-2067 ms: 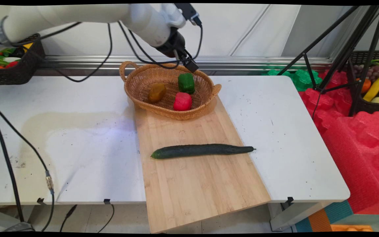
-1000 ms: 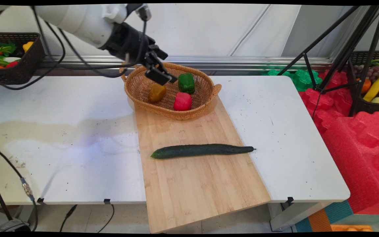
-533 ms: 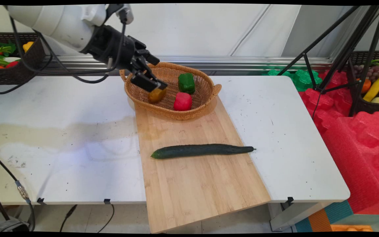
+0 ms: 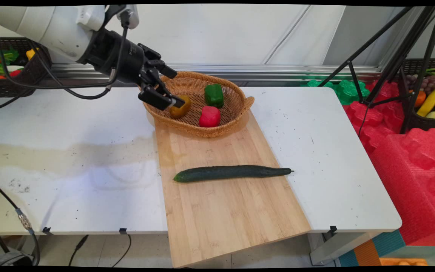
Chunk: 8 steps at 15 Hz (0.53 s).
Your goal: Pick up the cucumber from the cutting board
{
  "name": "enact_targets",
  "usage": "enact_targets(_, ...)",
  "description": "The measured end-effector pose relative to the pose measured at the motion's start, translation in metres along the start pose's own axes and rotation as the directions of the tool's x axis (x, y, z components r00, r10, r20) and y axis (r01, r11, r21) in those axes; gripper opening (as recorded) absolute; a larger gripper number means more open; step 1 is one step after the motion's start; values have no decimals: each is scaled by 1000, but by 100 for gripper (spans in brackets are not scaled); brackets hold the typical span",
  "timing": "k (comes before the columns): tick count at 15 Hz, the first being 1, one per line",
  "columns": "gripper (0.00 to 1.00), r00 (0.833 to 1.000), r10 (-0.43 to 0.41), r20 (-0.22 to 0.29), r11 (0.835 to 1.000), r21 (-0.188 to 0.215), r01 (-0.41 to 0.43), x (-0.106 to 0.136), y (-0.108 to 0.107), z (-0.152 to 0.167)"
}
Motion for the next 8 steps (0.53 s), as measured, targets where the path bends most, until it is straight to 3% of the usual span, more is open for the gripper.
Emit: enact_targets(8,100,999,32,-19,999,-34,-32,4,6,-2)
